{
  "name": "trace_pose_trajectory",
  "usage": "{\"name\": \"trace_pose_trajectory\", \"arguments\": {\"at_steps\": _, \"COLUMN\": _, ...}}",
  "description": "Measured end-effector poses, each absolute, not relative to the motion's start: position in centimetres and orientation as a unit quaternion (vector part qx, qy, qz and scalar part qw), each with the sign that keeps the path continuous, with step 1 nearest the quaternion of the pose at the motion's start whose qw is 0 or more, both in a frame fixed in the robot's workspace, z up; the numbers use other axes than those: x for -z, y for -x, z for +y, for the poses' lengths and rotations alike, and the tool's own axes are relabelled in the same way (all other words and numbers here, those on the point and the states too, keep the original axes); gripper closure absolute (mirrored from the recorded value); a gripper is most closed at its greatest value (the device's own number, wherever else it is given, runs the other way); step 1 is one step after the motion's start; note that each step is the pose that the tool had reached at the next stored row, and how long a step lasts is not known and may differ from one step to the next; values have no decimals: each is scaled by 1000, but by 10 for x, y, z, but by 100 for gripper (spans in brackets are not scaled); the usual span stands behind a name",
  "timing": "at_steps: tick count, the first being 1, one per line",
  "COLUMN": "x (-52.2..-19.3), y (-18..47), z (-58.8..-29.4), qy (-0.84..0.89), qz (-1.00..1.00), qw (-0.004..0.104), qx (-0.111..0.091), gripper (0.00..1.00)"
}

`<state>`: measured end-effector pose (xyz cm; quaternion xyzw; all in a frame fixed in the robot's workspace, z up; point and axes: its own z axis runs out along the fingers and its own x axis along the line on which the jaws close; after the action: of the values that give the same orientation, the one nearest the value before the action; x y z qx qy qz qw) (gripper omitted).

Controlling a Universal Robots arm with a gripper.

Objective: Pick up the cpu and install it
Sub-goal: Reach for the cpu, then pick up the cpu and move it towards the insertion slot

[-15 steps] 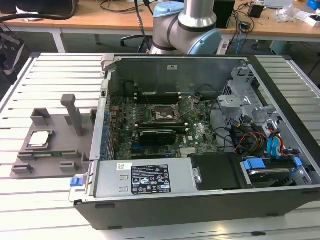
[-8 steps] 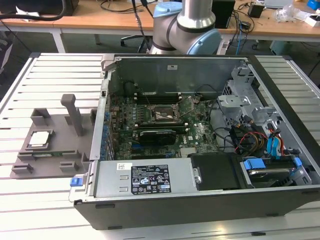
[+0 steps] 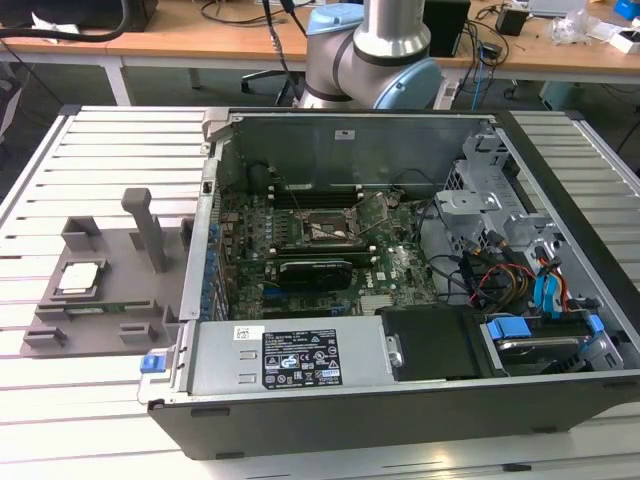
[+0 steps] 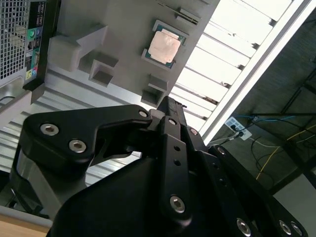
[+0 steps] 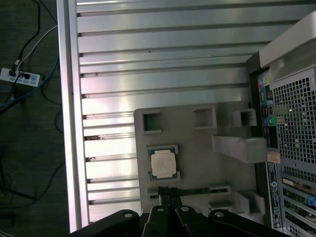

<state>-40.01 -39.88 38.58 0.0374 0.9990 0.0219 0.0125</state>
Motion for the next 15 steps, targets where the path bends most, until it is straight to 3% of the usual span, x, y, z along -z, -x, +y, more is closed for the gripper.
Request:
{"name": "trace_pose_trajectory", "arguments": {"at_steps": 8, "x": -386, "y": 400, "z": -399, "qy": -37, "qz": 999, "qw": 12, "qx": -22, "gripper": 89}}
{"name": "trace_pose_trajectory", "arguments": {"at_steps": 10, "x": -386, "y": 400, "z": -399, "qy": -37, "qz": 999, "qw": 12, "qx": -22, "gripper": 76}}
{"name": "trace_pose_trajectory", "arguments": {"at_steps": 12, "x": -386, "y": 401, "z": -399, "qy": -37, "qz": 999, "qw": 13, "qx": -22, "gripper": 71}}
{"name": "trace_pose_trajectory", "arguments": {"at_steps": 15, "x": -386, "y": 401, "z": -399, "qy": -37, "qz": 999, "qw": 13, "qx": -22, "gripper": 46}}
